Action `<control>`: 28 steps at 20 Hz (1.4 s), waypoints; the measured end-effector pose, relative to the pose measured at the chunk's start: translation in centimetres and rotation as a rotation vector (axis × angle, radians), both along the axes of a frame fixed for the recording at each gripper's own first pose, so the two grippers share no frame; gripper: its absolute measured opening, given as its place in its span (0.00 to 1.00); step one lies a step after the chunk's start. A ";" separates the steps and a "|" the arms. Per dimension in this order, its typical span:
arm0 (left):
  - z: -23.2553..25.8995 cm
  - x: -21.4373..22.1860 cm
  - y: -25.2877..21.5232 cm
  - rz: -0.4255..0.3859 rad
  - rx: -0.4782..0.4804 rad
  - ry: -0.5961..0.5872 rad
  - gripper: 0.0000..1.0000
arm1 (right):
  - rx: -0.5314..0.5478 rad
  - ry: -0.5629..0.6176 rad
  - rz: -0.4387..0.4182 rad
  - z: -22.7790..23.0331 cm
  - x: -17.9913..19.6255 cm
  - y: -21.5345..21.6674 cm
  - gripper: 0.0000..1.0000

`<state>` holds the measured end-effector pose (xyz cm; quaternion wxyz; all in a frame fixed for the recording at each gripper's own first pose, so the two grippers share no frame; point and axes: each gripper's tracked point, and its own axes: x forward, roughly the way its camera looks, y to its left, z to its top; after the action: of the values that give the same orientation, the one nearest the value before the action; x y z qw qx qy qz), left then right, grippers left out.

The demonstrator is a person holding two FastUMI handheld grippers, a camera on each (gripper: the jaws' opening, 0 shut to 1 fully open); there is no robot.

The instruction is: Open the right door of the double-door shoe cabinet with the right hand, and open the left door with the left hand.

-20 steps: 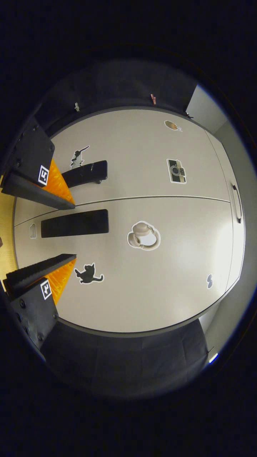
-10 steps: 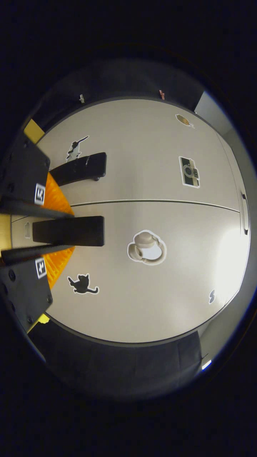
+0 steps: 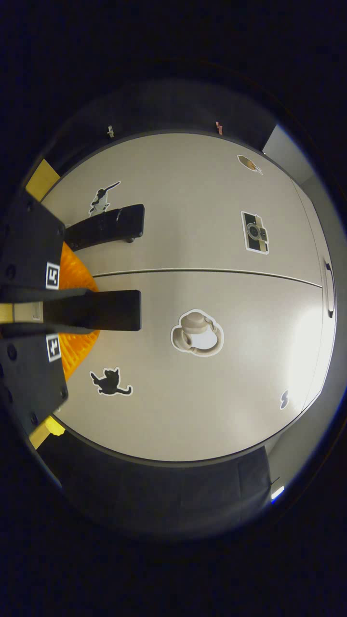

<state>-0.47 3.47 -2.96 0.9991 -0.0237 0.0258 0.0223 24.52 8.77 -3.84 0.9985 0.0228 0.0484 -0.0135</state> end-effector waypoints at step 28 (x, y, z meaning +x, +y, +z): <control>0.8 -0.1 -4.2 -0.019 0.029 -0.003 0.95 | 0.060 -0.047 0.142 1.8 -7.9 -5.4 0.08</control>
<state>-0.60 -0.68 -2.15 0.9996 -0.0088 0.0240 0.0129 16.60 3.39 -2.03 0.9967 0.0494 0.0267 0.0593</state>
